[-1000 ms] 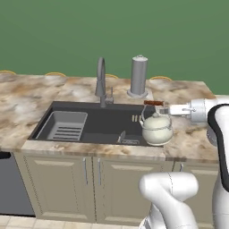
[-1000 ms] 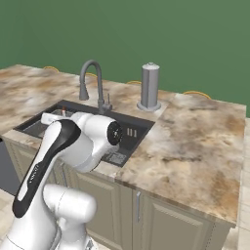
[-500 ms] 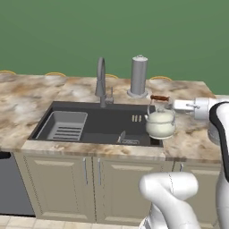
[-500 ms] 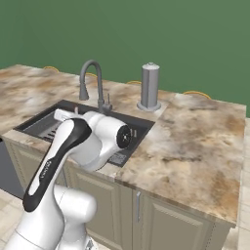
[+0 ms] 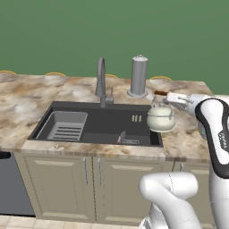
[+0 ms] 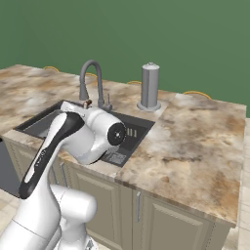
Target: Open the cabinet, pick the kettle from the cabinet, and place it in the sink.
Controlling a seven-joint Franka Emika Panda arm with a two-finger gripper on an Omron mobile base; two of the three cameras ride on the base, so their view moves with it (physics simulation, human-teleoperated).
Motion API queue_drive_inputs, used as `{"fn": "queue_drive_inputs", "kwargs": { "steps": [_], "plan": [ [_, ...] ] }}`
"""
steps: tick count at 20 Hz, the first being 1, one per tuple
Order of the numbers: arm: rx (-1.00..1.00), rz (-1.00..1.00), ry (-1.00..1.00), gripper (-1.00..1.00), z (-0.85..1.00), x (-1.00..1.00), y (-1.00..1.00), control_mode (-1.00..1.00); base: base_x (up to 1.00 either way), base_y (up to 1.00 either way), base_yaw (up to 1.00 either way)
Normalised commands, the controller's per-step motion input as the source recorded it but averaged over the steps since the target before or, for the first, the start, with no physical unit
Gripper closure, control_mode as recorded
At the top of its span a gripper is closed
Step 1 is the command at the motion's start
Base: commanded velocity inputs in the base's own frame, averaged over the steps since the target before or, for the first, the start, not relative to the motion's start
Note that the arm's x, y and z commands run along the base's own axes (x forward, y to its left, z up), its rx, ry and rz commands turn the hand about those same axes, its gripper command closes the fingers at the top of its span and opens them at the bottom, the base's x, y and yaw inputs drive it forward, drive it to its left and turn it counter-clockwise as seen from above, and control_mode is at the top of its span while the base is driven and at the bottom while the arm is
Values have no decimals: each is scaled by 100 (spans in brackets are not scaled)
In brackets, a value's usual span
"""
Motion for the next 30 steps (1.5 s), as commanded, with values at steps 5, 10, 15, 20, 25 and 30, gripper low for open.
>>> {"fn": "queue_drive_inputs", "kwargs": {
  "steps": [5,10,15,20,25,30],
  "plan": [
    [-5,-20,0,100,0,36,0,-100,0,0,0],
    [-2,-18,0,100,-9,30,0,-100,0,0,0],
    [-2,-16,0,100,-15,30,2,-100,0,0,0],
    [-4,-18,3,100,-12,26,7,-100,0,0,0],
    [-13,-25,19,100,-9,29,15,-100,0,0,0],
    [-15,-30,21,100,-3,23,18,-100,0,0,0]
  ]
}}
